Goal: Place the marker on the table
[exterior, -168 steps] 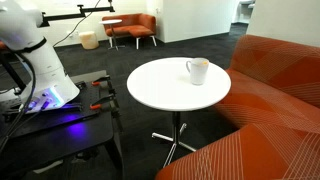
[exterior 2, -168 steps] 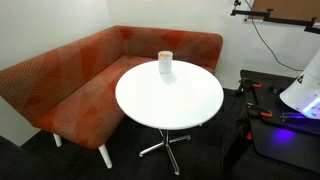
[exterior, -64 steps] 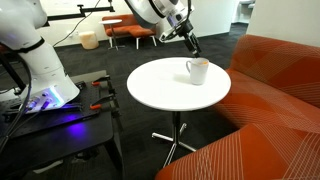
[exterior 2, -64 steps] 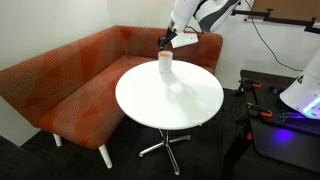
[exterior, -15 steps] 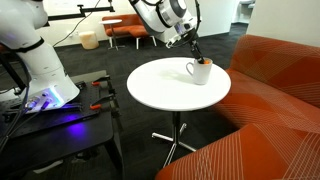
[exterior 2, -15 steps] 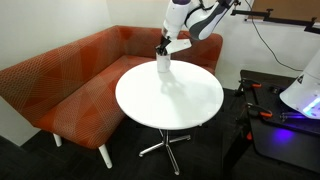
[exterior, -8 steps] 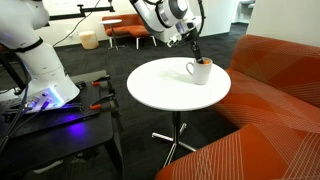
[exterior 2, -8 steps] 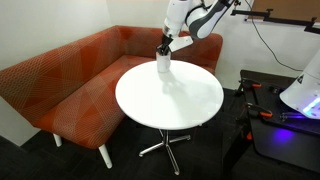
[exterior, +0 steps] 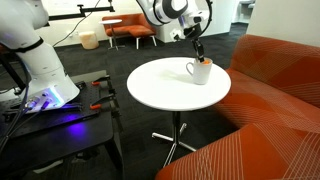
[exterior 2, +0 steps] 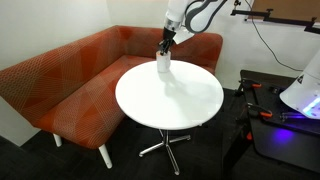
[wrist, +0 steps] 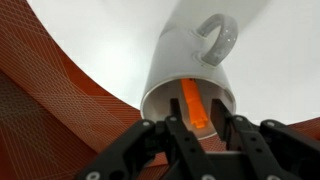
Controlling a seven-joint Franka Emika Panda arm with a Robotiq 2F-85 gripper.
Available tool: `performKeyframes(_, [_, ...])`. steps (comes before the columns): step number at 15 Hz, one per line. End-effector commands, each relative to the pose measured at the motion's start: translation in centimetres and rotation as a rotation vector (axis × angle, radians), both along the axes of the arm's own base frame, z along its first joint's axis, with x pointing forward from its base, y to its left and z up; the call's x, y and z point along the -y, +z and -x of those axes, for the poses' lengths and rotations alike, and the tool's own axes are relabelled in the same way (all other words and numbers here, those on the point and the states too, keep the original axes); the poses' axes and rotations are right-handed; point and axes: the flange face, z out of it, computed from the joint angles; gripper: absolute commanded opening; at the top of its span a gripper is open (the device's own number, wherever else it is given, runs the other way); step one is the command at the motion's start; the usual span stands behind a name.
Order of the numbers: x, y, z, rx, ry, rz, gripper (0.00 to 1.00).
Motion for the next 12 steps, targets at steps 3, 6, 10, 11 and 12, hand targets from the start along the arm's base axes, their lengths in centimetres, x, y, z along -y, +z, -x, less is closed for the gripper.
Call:
performKeyframes(3, [0.5,2.4,0.7,-0.017,0.076,-0.006,0.38])
performKeyframes(6, [0.6,2.8,0.7,-0.029,0.108,-0.013,0.38])
performKeyframes(10, [1.4,2.6,0.9,-0.062,0.128,0.005,0.38])
performKeyframes(11, [1.6,2.5,0.9,-0.067,0.123,0.008,0.37])
performKeyframes(12, [1.8,2.4,0.9,-0.071,0.121,0.009,0.37])
